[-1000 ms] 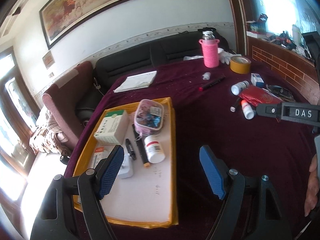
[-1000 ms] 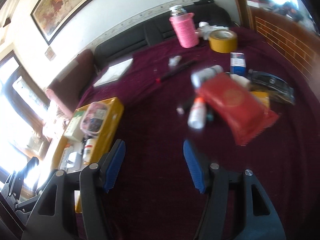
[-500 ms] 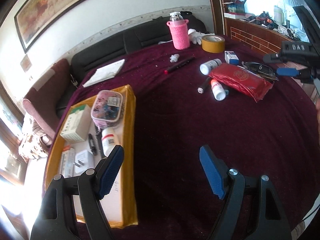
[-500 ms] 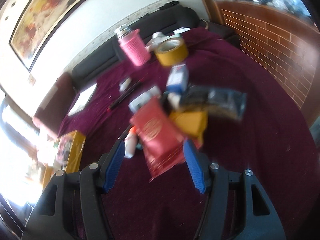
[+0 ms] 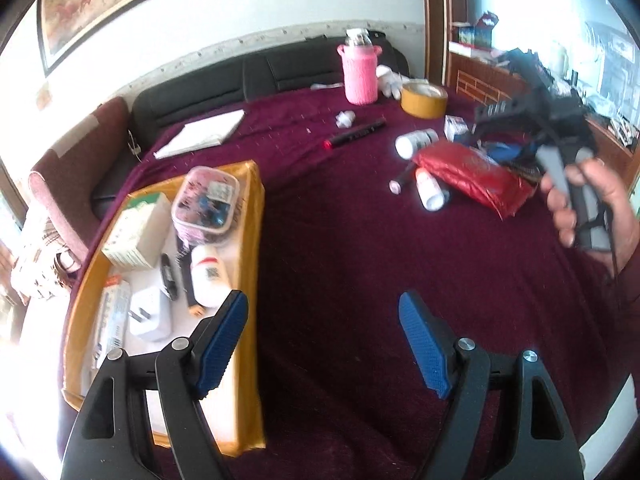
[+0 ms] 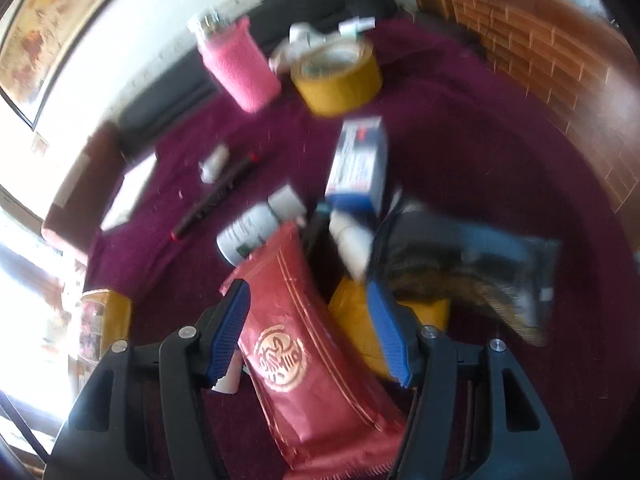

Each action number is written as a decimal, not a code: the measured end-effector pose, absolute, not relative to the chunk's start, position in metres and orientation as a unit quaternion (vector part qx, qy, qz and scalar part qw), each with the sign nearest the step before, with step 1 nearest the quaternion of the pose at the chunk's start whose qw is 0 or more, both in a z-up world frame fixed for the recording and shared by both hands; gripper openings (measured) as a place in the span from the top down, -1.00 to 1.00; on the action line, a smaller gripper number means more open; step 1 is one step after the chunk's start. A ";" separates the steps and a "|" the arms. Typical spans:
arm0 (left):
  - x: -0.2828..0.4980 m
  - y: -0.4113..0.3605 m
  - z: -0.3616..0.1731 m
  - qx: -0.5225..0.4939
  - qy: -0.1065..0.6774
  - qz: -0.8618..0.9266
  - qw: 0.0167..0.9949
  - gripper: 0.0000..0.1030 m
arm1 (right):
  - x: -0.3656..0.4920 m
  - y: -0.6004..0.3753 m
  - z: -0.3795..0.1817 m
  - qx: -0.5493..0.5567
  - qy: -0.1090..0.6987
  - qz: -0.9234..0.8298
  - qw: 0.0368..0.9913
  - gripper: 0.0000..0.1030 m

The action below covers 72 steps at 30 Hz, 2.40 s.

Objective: Organize objects
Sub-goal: 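Grasp the white bottle with the red cap with the left gripper, then carry the red-capped bottle toward the tray with left while right grasps the green-label bottle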

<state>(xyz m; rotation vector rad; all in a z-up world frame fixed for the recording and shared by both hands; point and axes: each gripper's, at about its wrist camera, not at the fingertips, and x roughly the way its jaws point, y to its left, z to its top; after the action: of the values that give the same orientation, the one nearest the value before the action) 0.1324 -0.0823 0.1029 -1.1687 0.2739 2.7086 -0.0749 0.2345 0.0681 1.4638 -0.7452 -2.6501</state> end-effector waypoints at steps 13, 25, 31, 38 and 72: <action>0.060 -0.024 0.098 -0.375 0.127 0.906 0.148 -0.41 | -0.004 0.244 0.068 0.365 -0.290 -0.876 0.122 -0.22; -0.019 0.038 0.052 -0.392 0.277 0.844 0.240 -0.40 | 0.005 0.293 0.069 0.313 -0.381 -0.862 0.115 -0.37; -0.032 0.044 0.034 -0.448 0.236 0.823 0.256 0.04 | 0.007 0.312 0.067 0.305 -0.413 -0.852 0.109 -0.37; -0.023 0.047 0.034 -0.470 0.216 0.809 0.277 0.56 | 0.011 0.334 0.062 0.288 -0.438 -0.848 0.072 -0.37; 0.106 -0.153 0.121 -0.349 -0.015 0.923 0.163 0.55 | -0.030 0.236 0.098 0.392 -0.288 -0.870 0.081 -0.39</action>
<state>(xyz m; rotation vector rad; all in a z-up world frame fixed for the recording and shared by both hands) 0.1061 -0.1532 0.1213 -0.9954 -0.0417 2.6326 -0.0298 0.2361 0.0984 1.1728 -0.8601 -2.5993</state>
